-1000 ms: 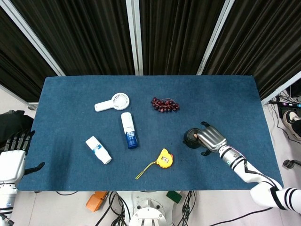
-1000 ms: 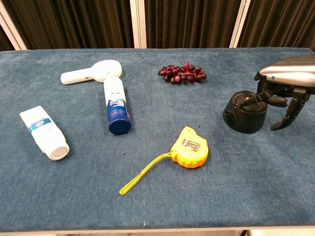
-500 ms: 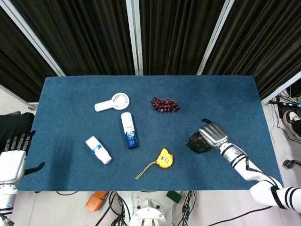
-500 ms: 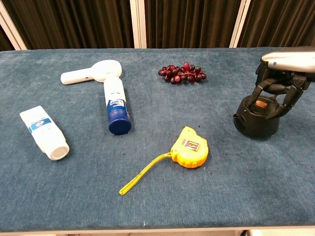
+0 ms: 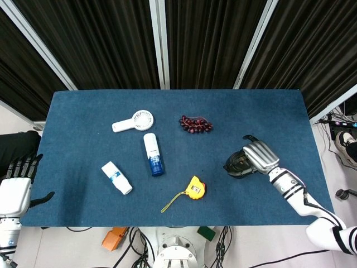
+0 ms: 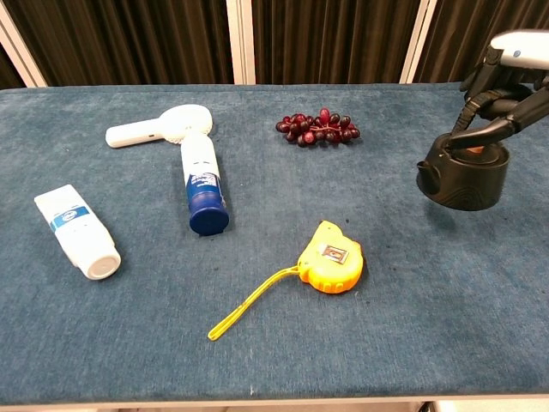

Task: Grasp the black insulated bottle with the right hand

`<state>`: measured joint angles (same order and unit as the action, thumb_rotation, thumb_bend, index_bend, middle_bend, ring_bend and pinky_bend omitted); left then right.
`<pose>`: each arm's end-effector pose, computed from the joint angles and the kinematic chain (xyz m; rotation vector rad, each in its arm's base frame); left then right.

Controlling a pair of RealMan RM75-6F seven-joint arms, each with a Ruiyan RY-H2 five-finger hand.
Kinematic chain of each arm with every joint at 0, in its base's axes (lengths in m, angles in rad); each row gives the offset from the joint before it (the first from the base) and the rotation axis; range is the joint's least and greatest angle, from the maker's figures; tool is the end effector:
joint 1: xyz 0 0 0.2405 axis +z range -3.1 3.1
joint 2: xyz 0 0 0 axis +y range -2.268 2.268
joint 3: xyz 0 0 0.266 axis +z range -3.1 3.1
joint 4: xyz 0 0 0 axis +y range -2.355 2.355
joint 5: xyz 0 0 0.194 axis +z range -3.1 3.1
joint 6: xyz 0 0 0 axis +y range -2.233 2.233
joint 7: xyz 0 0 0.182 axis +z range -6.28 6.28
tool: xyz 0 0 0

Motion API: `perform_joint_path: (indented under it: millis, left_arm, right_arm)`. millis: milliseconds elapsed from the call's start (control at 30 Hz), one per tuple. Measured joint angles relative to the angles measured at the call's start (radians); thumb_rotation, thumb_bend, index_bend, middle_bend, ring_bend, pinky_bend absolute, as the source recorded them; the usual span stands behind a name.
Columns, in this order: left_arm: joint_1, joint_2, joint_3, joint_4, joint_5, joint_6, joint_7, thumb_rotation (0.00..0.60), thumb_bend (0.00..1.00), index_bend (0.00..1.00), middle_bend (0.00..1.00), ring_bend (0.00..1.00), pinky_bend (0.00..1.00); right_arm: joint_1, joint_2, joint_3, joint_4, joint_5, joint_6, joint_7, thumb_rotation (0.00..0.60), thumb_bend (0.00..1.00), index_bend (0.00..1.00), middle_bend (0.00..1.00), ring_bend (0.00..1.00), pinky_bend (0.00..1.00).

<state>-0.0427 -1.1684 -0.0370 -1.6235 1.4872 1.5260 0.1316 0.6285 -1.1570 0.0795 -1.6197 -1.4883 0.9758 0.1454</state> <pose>-0.3172 0.2023 0.1663 -1.3607 -0.8630 -0.8293 -0.1858 -0.3492 0.0871 1.9468 -1.0067 1.0202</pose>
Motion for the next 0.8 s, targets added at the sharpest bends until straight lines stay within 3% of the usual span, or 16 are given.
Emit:
perform_joint_path:
  millis: [100, 167, 300, 500, 800]
  left_arm:
    - [-0.002, -0.001, -0.001, 0.001, 0.001, -0.001, 0.002, 0.6, 0.06, 0.0, 0.02, 0.0, 0.0]
    - [-0.002, -0.002, -0.001, 0.002, -0.001, -0.002, 0.001, 0.6, 0.06, 0.0, 0.02, 0.0, 0.0]
    - [-0.003, -0.003, 0.0, 0.004, 0.0, -0.003, -0.002, 0.6, 0.06, 0.0, 0.02, 0.0, 0.0]
    - [-0.002, -0.006, 0.001, 0.008, 0.004, -0.001, -0.008, 0.6, 0.06, 0.0, 0.02, 0.0, 0.0]
    - [-0.003, -0.01, 0.001, 0.013, 0.009, 0.001, -0.014, 0.6, 0.06, 0.0, 0.02, 0.0, 0.0]
  right_arm:
    - [-0.01, -0.002, 0.001, -0.005, -0.011, 0.03, -0.002, 0.276, 0.27, 1.0, 1.0, 1.0, 0.35]
    - [-0.017, -0.007, -0.001, -0.005, -0.023, 0.046, -0.007, 0.273, 0.36, 1.0, 1.0, 1.0, 0.35]
    - [-0.025, -0.017, -0.005, -0.002, -0.035, 0.063, -0.012, 0.272, 0.4, 1.0, 1.0, 1.0, 0.36]
    - [-0.029, -0.024, -0.008, -0.003, -0.043, 0.073, -0.021, 0.292, 0.54, 1.0, 1.0, 1.0, 0.37]
    - [-0.024, -0.039, 0.001, -0.008, -0.04, 0.078, -0.066, 0.395, 0.57, 1.0, 1.0, 1.0, 0.39]
